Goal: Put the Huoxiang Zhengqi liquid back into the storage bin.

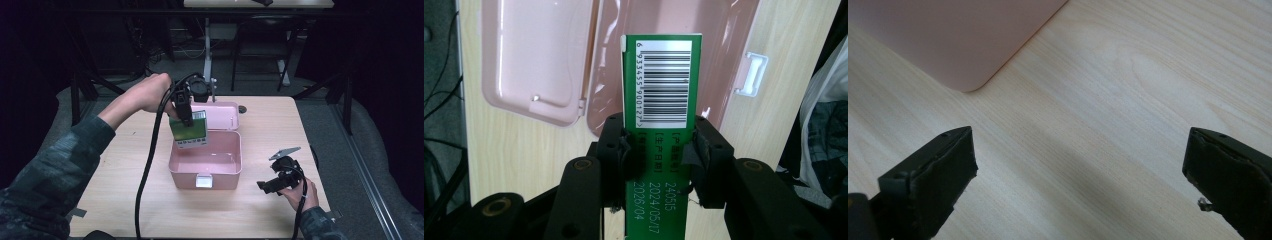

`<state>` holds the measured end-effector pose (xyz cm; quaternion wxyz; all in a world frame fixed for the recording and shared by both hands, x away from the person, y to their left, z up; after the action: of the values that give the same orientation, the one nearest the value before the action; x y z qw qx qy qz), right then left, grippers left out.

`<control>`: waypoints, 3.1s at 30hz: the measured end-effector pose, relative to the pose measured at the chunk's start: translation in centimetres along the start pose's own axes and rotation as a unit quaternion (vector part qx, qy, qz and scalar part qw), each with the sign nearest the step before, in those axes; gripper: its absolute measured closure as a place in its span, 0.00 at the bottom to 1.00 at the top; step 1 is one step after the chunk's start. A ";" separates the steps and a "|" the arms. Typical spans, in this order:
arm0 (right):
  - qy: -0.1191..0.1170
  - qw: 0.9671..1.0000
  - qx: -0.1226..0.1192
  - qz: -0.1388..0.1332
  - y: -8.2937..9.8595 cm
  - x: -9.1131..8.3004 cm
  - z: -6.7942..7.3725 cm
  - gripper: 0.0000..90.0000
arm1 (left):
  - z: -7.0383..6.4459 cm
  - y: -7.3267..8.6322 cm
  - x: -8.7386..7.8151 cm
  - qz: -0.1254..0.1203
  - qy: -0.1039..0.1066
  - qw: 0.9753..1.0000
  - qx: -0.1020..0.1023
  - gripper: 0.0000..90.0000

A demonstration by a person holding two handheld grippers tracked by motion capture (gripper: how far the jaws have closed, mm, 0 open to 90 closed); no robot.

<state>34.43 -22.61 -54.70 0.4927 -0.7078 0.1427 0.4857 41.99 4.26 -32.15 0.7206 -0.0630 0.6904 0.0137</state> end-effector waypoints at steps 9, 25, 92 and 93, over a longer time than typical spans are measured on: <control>-0.001 1.000 -0.001 0.001 0.0 0.0 0.0 0.00 | -0.4 -0.2 2.1 0.002 0.022 1.000 0.004 0.71; 0.000 1.000 -0.003 0.002 0.0 0.1 0.0 0.00 | -1.7 0.4 5.7 0.009 0.039 0.999 0.014 0.71; -0.011 1.000 -0.005 0.016 0.2 0.3 0.2 0.00 | -2.7 2.1 13.2 0.034 0.084 0.996 0.026 0.61; -0.011 1.000 -0.005 0.016 0.2 0.4 0.2 0.00 | -2.7 2.1 13.2 0.032 0.083 0.996 0.023 0.59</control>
<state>34.40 -22.44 -55.09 0.4829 -0.7026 0.1464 0.5018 39.72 5.18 -45.53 0.6611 -0.0253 0.7497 0.0160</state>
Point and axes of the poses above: each handheld gripper's, and its own axes: x roughly forward along the jaws, y roughly out of its underside, z roughly to its left, the point moved 4 cm from there along x, roughly forward along the jaws, and after that the axes turned 6 degrees about y, right-handed, at the moved point
